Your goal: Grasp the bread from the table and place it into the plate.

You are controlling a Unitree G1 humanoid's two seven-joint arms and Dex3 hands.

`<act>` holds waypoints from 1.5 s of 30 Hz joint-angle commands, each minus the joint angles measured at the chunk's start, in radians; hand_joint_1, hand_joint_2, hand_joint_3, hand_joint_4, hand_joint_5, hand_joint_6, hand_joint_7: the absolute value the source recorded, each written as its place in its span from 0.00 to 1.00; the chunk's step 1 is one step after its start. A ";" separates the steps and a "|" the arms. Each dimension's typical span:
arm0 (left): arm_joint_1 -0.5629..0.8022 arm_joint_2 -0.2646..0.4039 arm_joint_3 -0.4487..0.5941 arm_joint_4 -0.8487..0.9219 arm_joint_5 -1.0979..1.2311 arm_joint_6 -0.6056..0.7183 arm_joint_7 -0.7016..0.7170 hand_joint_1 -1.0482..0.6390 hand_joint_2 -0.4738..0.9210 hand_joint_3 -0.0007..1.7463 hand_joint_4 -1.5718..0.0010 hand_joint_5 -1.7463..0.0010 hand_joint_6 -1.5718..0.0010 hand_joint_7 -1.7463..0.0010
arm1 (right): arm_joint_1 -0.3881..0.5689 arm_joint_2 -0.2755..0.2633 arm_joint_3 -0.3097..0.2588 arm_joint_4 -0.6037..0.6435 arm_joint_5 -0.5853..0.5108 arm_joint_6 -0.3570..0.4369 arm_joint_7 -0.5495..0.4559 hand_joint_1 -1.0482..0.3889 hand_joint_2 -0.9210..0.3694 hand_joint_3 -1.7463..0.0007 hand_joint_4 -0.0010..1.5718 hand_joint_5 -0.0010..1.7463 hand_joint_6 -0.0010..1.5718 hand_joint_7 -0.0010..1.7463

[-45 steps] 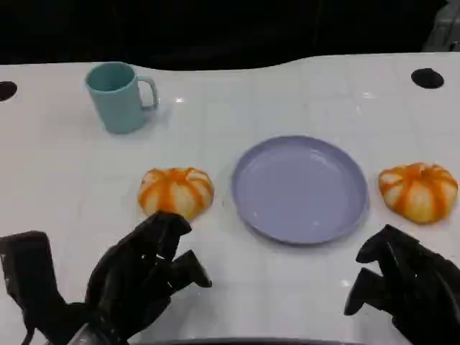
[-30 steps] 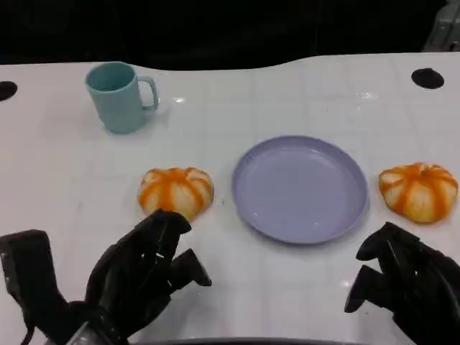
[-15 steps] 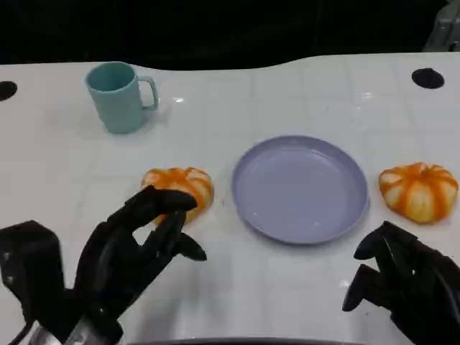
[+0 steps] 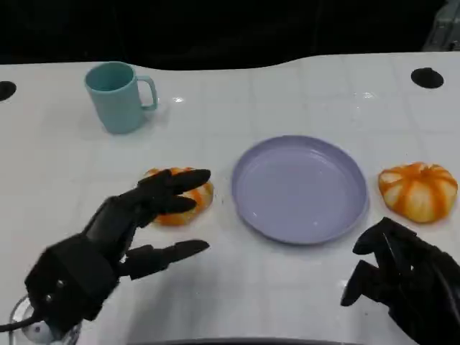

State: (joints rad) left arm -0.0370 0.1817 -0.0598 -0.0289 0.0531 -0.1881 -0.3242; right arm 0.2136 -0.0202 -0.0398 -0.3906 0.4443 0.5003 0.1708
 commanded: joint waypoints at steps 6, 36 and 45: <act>-0.095 0.164 -0.049 0.038 0.366 -0.137 0.127 0.39 0.92 0.00 1.00 0.82 0.85 1.00 | 0.001 -0.006 -0.017 -0.007 0.024 0.004 0.008 0.43 0.00 0.77 0.42 1.00 0.35 0.91; -0.556 0.128 -0.372 0.623 0.810 0.109 0.253 0.41 0.91 0.00 0.99 0.84 0.84 1.00 | 0.015 -0.010 -0.015 -0.033 0.021 0.021 0.001 0.44 0.00 0.76 0.42 1.00 0.33 0.92; -0.715 0.045 -0.441 0.965 0.790 0.112 0.359 0.40 0.92 0.00 0.98 0.86 0.85 1.00 | 0.025 -0.017 -0.017 -0.033 0.023 0.012 0.019 0.43 0.00 0.75 0.43 1.00 0.33 0.91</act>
State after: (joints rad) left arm -0.7025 0.2333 -0.4846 0.8562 0.8492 -0.0712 -0.0062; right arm 0.2301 -0.0271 -0.0508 -0.4111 0.4594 0.5203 0.1827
